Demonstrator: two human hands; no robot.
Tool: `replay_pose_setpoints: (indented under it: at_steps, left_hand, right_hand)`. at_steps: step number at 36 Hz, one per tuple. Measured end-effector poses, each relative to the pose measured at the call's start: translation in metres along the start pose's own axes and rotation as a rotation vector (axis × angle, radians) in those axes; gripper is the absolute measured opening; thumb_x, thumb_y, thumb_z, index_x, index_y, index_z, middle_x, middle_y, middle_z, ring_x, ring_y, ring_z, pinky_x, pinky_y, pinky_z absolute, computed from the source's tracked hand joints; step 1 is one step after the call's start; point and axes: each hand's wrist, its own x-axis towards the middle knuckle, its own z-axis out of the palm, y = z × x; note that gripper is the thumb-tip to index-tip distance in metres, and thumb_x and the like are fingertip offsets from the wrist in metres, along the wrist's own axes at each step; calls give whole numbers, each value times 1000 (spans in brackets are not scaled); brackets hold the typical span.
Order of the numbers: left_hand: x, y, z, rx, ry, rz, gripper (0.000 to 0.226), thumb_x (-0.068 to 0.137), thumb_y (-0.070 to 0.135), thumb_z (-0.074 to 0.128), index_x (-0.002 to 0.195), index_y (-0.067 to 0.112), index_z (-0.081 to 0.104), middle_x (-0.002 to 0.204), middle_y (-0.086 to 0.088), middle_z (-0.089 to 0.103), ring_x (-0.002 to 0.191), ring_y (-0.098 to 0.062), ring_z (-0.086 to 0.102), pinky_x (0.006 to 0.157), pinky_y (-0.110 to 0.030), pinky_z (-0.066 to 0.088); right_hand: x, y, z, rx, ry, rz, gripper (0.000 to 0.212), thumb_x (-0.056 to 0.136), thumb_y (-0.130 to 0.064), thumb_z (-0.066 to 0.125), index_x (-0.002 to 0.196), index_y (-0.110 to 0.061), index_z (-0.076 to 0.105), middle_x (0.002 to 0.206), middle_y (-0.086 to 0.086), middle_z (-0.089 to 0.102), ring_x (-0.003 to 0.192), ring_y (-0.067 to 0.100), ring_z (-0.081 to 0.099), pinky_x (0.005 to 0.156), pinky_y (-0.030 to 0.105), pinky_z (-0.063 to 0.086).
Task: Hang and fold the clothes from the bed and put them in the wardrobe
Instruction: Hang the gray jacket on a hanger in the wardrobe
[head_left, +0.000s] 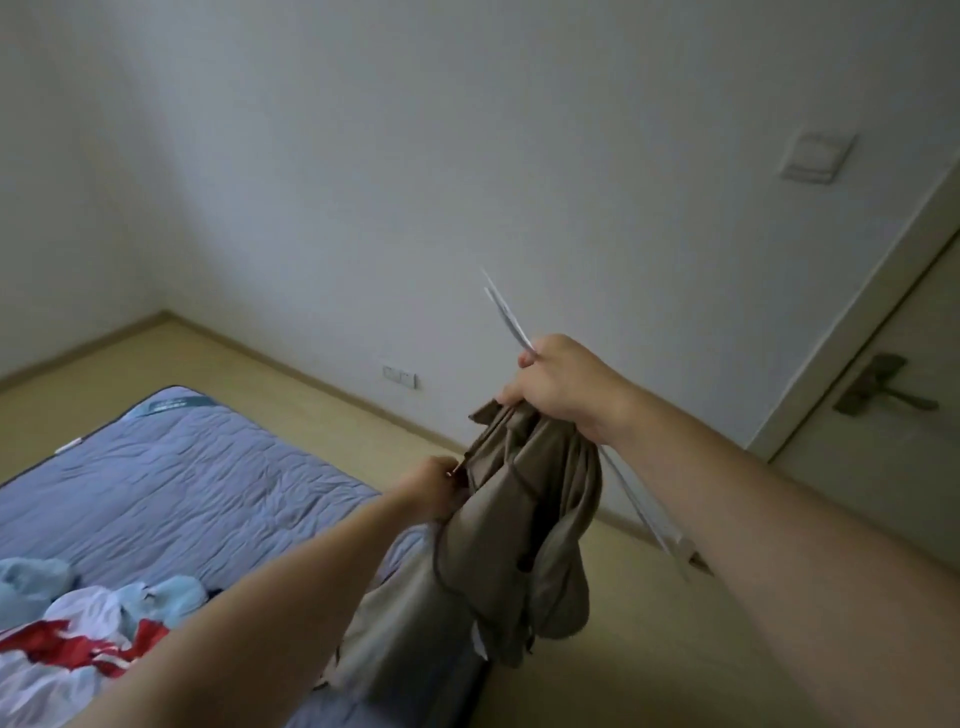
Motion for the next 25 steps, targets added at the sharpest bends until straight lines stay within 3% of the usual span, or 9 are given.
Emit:
replay_pose_setpoints:
  at_steps: [4,6,9,11,13,17,21,23,25]
  left_hand:
    - [19,29,-13,-188,124,11,15,98,10,53,91,13,66,100,-20,71,83,-25,62,74,-33,48]
    - [24,49,-26,-245,161,63,20,97,14,56,83,23,67,86,-5,73,71,-16,63,67,-27,49]
    - [27,83,-48,-302,173,171,27,95,15,59,75,29,72,63,15,67,67,-12,61,65,-28,49]
    - [25,110,-61,-267,166,259,23,93,21,64,76,32,75,70,10,70,75,-12,64,71,-29,51]
    - [21,138,-70,-230,146,343,19,92,26,67,77,34,74,76,2,70,73,-9,63,69,-28,51]
    - [15,188,-78,-239,124,447,13,88,31,73,76,31,74,71,8,69,67,-3,62,63,-20,51]
    - [9,228,-78,-277,75,502,11,81,23,81,74,23,72,66,14,66,64,-2,62,56,-15,48]
    - [4,246,-75,-218,24,529,13,77,20,84,76,23,72,68,13,68,66,-3,64,58,-15,49]
    - [0,263,-70,-141,-29,543,16,74,19,85,81,24,72,78,7,70,75,-9,67,64,-20,52]
  right_hand:
    - [-4,31,-38,-231,89,51,20,86,-22,68,79,-5,61,71,5,57,71,27,57,58,30,44]
    - [-8,49,-58,-318,170,58,29,89,-28,63,84,1,66,78,12,65,77,31,63,65,34,47]
    - [-14,77,-85,-444,263,107,35,94,-32,54,77,-2,63,76,14,63,70,26,59,59,33,40]
    - [-16,97,-99,-503,269,156,38,97,-33,49,72,-7,58,74,10,59,68,24,55,54,30,34]
    - [-18,115,-110,-530,256,200,39,100,-34,47,69,-11,50,75,8,53,72,27,52,61,30,35]
    - [-28,142,-122,-521,247,277,32,98,-24,48,69,-11,48,72,9,53,75,30,56,65,28,37]
    - [-39,159,-130,-470,240,338,11,91,-11,49,91,-6,59,84,12,58,81,33,64,66,28,45]
    - [-42,168,-134,-464,245,359,9,90,-8,49,89,-8,57,87,11,57,87,31,61,70,25,42]
    - [-43,177,-138,-429,250,387,12,91,-6,48,86,-6,59,86,12,60,81,28,59,67,26,41]
